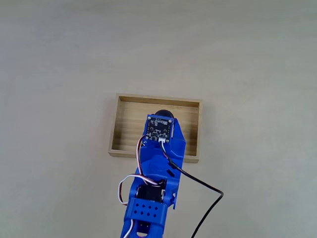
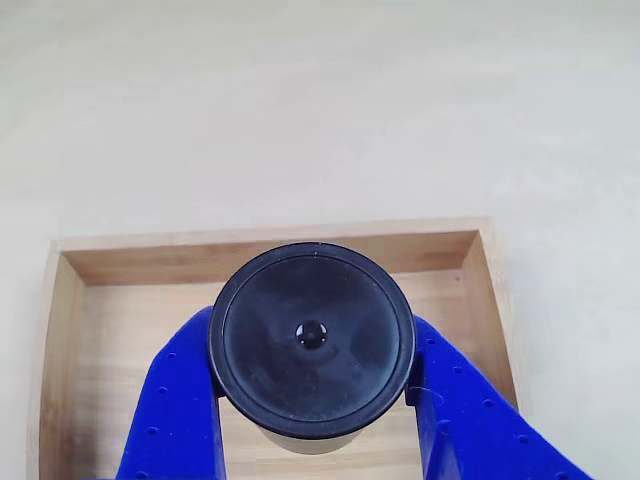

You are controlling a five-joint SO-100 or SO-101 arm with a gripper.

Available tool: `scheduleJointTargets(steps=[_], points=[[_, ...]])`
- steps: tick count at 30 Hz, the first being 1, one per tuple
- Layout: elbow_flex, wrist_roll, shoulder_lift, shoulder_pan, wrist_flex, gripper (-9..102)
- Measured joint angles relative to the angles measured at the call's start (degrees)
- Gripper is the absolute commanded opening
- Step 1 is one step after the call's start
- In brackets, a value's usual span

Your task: Place the black cylinder in the wooden box then return to rest.

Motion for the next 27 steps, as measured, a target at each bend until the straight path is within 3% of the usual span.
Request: scheduleJointTargets(steps=[27], points=[[-5.3,0.0,14.2,-3.1,-2.4,16]])
